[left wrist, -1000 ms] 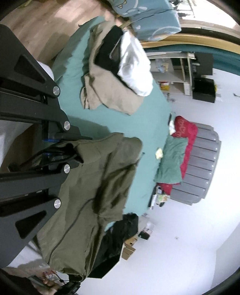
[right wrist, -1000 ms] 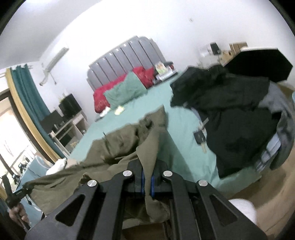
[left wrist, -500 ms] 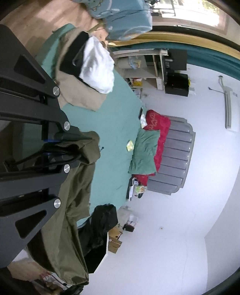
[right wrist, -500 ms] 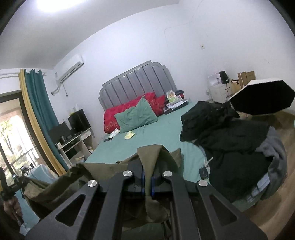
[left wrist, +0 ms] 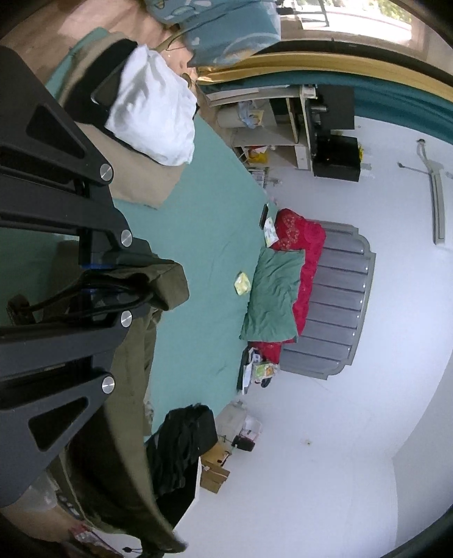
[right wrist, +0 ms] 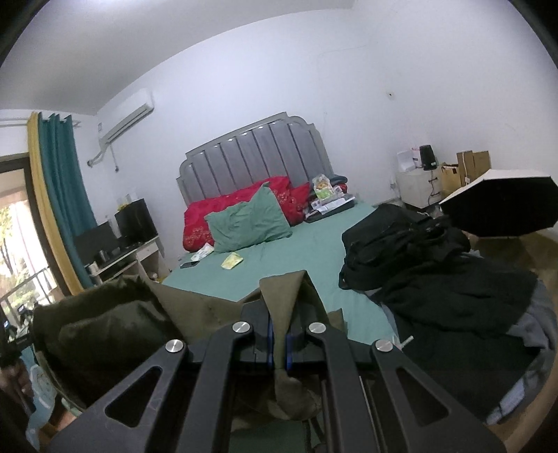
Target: Fold large clothes
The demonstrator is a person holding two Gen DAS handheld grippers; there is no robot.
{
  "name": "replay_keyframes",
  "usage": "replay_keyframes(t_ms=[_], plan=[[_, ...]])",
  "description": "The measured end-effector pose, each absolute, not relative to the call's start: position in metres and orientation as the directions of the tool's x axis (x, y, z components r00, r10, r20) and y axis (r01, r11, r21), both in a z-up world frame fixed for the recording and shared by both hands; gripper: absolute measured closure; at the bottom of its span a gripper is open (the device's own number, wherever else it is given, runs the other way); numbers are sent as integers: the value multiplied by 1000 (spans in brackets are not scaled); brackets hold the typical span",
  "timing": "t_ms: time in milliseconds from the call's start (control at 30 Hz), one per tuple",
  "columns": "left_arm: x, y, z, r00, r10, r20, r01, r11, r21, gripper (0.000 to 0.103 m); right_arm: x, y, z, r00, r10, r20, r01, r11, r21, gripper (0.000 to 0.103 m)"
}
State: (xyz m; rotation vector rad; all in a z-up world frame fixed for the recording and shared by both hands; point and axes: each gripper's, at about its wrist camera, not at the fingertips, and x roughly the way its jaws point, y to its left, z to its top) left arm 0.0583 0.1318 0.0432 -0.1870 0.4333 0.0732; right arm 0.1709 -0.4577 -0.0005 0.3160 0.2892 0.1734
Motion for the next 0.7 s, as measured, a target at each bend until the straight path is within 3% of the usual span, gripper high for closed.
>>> replay_keyframes(t_ms=[367,633,700], plan=[[199,144,2,867,18,-498,-116,979,-166,96,296,-452,-34,921,185,-341,-68,943,327,98],[304,155,-79,776,24,-631,-173,969,-176,94,403,-440,-98,838,173,-518,-8,952,305,98],[329,156,-108,733,51,-678,-200,969,-144,88,425,-440,-120,810,178,-560,9,949,314,98]])
